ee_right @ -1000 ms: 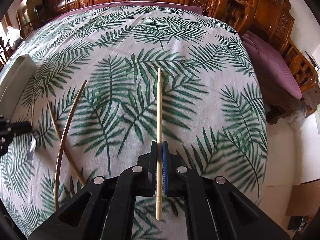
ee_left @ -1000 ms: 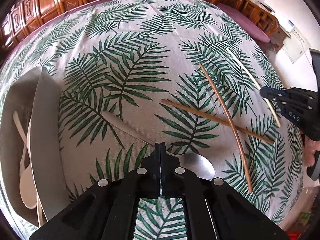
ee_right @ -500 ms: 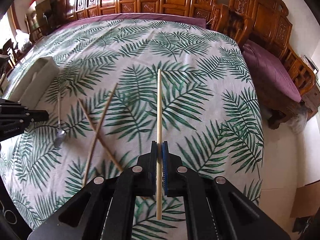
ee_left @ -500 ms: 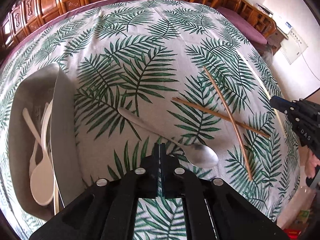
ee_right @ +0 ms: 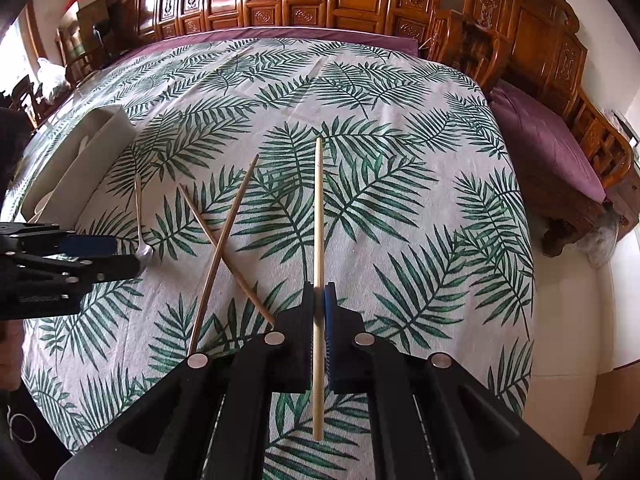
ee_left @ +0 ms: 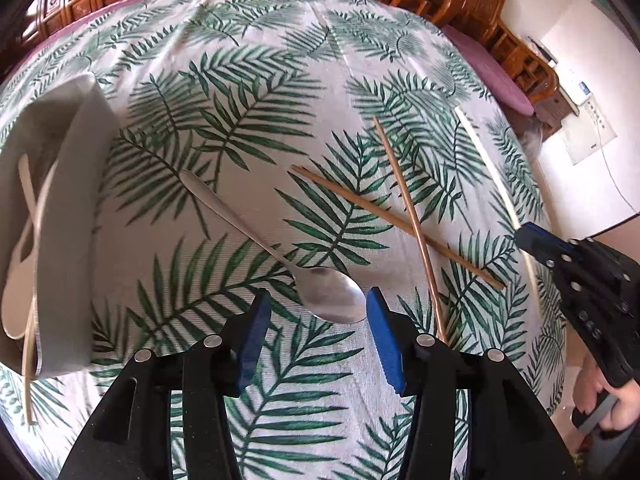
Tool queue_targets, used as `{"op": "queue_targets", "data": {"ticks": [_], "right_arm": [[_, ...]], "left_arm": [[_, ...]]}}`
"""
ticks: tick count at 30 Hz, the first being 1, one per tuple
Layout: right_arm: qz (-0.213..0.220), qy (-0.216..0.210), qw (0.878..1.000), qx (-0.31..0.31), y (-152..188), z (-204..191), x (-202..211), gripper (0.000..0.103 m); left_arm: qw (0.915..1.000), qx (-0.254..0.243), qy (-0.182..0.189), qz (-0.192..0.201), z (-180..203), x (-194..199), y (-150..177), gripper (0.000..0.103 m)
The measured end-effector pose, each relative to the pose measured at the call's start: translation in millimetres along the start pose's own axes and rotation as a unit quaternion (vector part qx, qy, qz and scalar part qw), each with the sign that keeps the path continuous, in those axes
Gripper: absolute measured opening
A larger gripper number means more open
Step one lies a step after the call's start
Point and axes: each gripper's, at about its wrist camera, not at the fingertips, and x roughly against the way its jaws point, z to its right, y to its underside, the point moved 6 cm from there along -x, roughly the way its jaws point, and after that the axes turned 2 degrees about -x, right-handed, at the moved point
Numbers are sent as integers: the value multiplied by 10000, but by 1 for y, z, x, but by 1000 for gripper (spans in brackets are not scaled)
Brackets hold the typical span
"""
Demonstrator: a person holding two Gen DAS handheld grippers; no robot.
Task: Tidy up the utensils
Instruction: 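Close the left gripper on the metal spoon's bowl and lift it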
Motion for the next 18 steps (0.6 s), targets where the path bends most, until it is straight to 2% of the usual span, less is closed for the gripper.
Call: {"op": "queue_targets", "data": {"ticks": [5, 10, 17, 18], "right_arm": [[14, 11, 10000, 2, 3, 3, 4, 6], [17, 14, 10000, -5, 4, 5, 5, 6], [4, 12, 10000, 40, 6, 2, 7, 6], [-2, 13, 10000, 50, 6, 1, 7, 6]], "left_arm": [[9990, -279, -345, 38, 7, -4, 3, 46], [9962, -460, -712, 221, 5, -1, 7, 26], [9969, -422, -609, 260, -1, 1, 5, 18], [9968, -407, -621, 294, -4, 2, 4, 6]]}}
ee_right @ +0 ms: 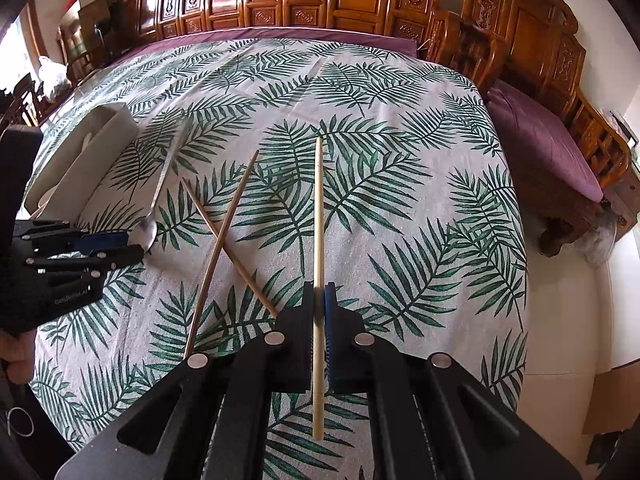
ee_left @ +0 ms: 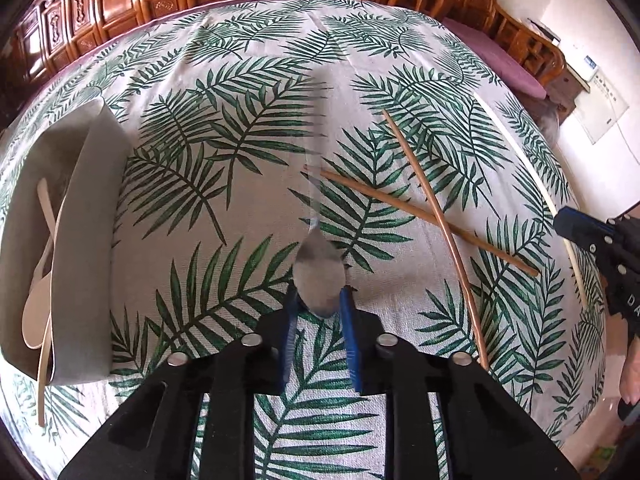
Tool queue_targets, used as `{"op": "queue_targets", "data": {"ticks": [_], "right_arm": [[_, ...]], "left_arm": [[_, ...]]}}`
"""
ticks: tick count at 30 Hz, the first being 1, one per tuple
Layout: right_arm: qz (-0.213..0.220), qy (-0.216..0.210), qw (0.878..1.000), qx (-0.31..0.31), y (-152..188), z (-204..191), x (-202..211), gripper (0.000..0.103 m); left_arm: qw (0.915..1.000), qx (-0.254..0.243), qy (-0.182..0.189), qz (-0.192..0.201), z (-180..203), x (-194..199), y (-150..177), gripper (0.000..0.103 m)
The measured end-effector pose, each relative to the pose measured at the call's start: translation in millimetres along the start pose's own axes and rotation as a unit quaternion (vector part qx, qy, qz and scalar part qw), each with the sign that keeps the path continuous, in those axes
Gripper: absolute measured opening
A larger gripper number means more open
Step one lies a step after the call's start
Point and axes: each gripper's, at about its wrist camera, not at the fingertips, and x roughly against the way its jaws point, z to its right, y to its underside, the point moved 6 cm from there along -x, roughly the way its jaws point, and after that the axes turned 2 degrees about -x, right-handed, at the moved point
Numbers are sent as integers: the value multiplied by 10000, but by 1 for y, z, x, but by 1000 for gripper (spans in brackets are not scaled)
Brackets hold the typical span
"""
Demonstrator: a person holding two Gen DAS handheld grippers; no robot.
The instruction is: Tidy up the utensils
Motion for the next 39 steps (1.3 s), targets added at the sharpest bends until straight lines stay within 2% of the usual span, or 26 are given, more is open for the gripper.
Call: {"op": "queue_targets", "data": {"ticks": [2, 13, 15, 17, 18, 21, 31, 36, 39], "right_arm": [[-19, 9, 10000, 20, 1, -1, 0, 6], [-104, 27, 9999, -8, 4, -6, -4, 6], [-107, 25, 9999, -34, 5, -6, -4, 6], [-115, 16, 9999, -57, 5, -5, -4, 6], [-119, 16, 9999, -62, 6, -4, -5, 6], [-139, 7, 9999, -58, 8, -4, -6, 6], [-118, -42, 9999, -14, 9, -3, -4, 6], [-81, -38, 10000, -21, 8, -1, 0, 6], [-84, -25, 10000, -15, 10, 1, 2, 6]], "left_arm": [[9997, 43, 223, 61, -2, 3, -5, 2], [9991, -123, 312, 240, -9, 14, -14, 0], [9985, 52, 498, 216, -10, 17, -16, 0], [9982, 39, 532, 264, -6, 21, -18, 0], [9981, 6, 543, 291, -3, 22, -18, 3], [9980, -75, 559, 296, 8, 20, -19, 30], [9998, -86, 181, -51, 19, -8, -17, 34], [9992, -366, -120, 76, 25, -9, -11, 34], [9986, -468, -195, 164, 29, -9, -10, 28]]}}
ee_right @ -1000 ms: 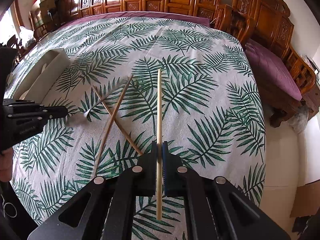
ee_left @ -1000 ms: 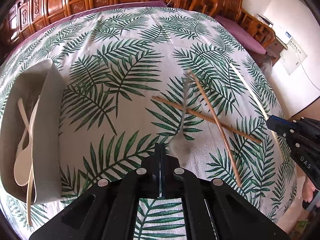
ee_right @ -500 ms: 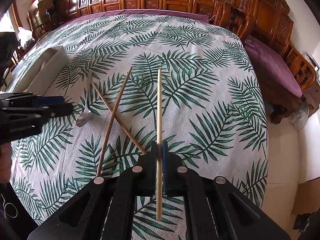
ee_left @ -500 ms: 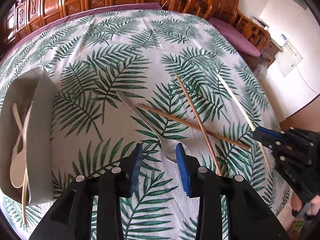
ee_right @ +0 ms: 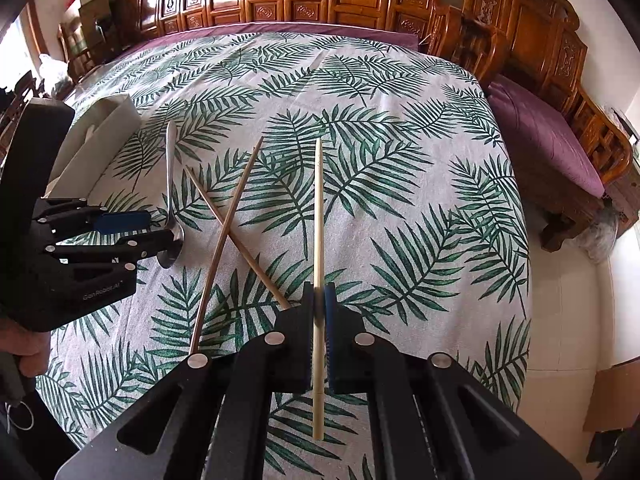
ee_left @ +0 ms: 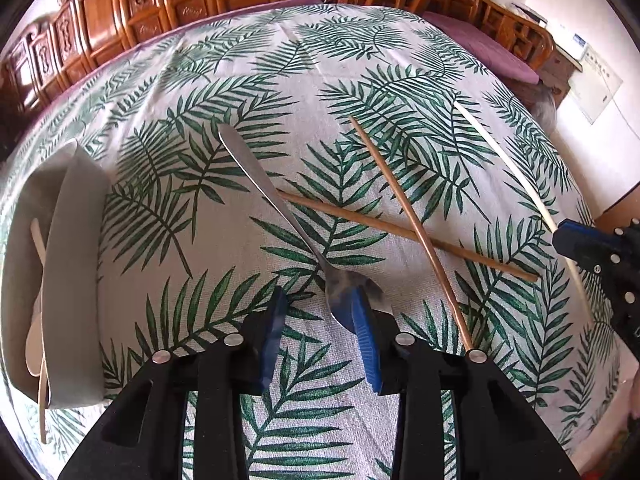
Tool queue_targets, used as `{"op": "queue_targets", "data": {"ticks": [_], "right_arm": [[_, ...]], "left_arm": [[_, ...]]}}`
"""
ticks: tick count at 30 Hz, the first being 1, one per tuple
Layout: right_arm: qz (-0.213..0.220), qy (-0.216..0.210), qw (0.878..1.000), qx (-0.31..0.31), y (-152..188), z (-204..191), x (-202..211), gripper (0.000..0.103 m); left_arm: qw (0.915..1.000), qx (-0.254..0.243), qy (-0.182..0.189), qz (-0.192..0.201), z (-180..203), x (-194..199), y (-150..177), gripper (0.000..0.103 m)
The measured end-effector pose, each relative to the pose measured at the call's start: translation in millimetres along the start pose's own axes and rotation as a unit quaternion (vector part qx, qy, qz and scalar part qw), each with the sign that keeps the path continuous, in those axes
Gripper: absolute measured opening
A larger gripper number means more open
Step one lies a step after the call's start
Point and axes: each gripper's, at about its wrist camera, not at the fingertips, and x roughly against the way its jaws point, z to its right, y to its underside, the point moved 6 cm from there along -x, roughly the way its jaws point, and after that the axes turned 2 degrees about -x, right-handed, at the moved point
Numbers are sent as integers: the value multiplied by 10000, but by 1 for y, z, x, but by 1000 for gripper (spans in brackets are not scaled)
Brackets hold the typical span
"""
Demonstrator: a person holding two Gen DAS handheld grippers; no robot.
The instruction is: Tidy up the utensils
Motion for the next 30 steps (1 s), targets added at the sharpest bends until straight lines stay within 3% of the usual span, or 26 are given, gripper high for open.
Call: {"op": "queue_targets", "data": {"ticks": [3, 6, 12, 19, 30], "right_arm": [[-6, 21, 10000, -14, 3, 3, 1, 6], [-14, 31, 10000, -53, 6, 7, 2, 6], [35, -16, 10000, -60, 6, 7, 2, 6], [75, -140, 9999, -7, 2, -1, -4, 6], [-8, -140, 9999, 21, 3, 4, -15, 6]], "left_arm": [[9999, -112, -17, 66, 7, 1, 1, 21], [9998, -189, 24, 59, 12, 2, 2, 20], [9990, 398, 178, 115, -25, 10, -10, 20], [9974, 695, 133, 155, -61, 7, -32, 37], [9987, 452, 181, -157, -41, -18, -40, 37]]}}
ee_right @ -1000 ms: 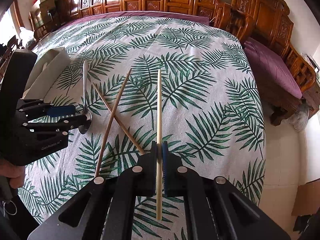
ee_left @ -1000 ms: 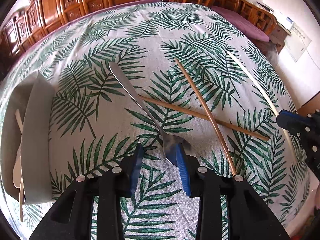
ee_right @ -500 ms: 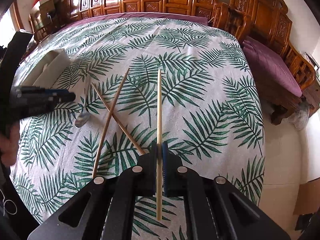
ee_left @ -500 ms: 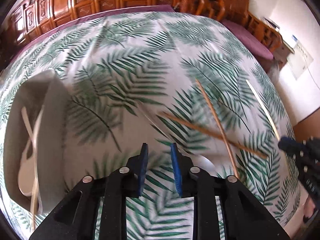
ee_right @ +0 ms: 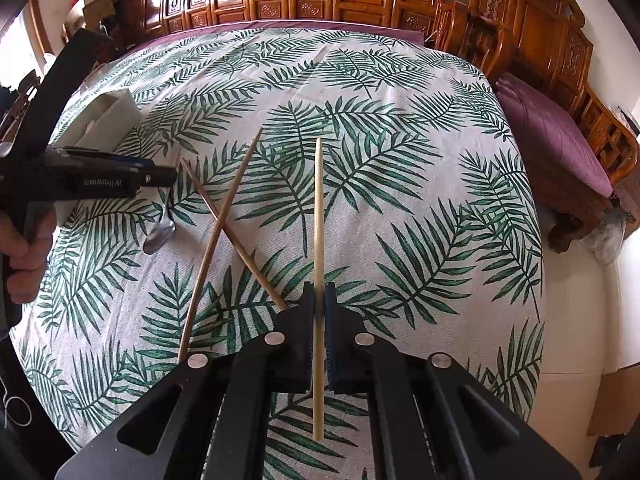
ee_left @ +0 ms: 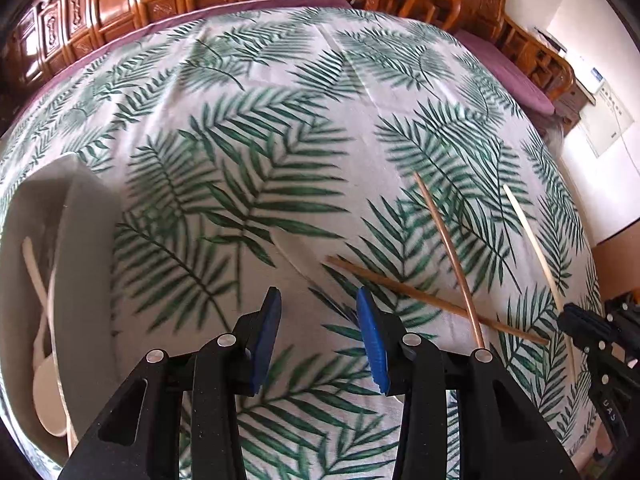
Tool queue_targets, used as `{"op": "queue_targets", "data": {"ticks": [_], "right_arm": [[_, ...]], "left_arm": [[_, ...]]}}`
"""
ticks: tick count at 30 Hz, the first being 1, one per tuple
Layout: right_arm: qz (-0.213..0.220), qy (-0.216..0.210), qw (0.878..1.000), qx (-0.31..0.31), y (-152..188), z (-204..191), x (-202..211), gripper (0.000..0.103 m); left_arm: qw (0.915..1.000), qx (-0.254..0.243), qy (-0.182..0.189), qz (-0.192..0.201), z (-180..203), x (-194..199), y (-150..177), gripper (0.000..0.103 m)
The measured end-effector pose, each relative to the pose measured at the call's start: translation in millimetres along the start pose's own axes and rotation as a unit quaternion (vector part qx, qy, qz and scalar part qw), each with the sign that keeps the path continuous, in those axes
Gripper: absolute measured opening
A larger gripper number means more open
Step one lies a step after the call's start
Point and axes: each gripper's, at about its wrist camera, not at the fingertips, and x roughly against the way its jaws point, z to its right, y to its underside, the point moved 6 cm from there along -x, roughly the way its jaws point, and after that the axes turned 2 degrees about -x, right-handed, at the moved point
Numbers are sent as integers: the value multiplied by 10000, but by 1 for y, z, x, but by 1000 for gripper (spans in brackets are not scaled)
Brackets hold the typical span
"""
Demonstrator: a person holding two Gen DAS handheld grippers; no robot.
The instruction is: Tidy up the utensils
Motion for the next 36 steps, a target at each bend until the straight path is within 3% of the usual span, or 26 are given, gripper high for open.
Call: {"op": "queue_targets", "data": {"ticks": [3, 11, 16, 27, 36], "right_arm": [[6, -1, 10000, -9, 0, 1, 0, 6], [25, 7, 10000, 20, -3, -2, 3, 6], [23, 8, 10000, 44, -3, -5, 4, 6], [108, -40, 9999, 103, -11, -17, 11, 6], [133, -100, 9998, 148, -20, -33, 15, 6]], "left_arm": [[9996, -169, -238, -41, 8, -1, 2, 37], [9985, -363, -319, -259, 23, 2, 13, 33], [9979, -501, -242, -331, 26, 4, 15, 5], [9985, -451, -26, -319, 7, 9, 24, 1], [9988, -427, -111, -213, -22, 17, 29, 0]]}}
